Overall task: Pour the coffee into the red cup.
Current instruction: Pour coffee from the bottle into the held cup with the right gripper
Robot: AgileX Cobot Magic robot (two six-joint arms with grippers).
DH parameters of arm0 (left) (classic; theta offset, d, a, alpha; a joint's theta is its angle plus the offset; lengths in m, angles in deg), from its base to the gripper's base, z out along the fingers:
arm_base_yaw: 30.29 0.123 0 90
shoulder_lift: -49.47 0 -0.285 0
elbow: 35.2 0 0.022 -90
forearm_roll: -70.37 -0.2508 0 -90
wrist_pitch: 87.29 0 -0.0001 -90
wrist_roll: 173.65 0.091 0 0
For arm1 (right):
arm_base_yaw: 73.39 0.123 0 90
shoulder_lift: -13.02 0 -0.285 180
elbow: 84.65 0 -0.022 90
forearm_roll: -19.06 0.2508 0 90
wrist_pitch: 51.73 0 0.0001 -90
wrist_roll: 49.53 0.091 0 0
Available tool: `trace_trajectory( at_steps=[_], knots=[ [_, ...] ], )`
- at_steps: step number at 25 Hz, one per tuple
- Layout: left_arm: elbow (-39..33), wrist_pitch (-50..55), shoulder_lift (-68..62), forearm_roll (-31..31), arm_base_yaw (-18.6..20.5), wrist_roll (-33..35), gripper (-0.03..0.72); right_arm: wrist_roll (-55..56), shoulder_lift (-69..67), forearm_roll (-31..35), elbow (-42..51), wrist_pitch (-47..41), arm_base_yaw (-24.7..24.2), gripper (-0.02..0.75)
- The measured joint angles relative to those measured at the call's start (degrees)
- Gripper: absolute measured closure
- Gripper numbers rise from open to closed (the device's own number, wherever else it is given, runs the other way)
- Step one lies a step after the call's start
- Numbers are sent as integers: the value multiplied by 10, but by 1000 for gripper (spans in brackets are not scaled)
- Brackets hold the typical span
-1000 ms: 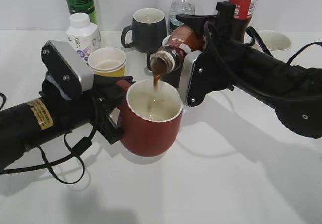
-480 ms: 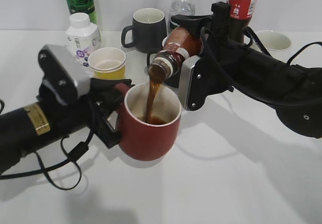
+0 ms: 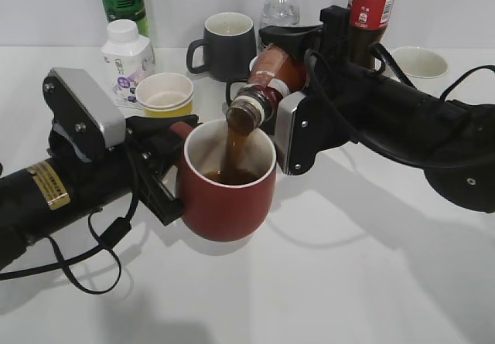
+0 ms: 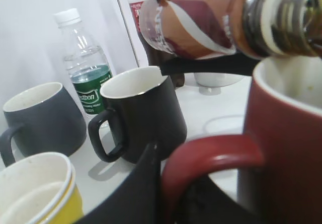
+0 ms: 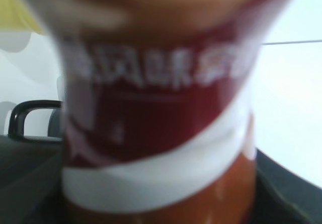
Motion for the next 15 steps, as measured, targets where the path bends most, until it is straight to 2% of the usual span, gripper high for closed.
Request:
trace_trajectory(
  at_steps=[15],
  knots=[
    [0, 8, 0, -1, 0, 0, 640, -16, 0, -1, 0, 2, 1, 235]
  ],
)
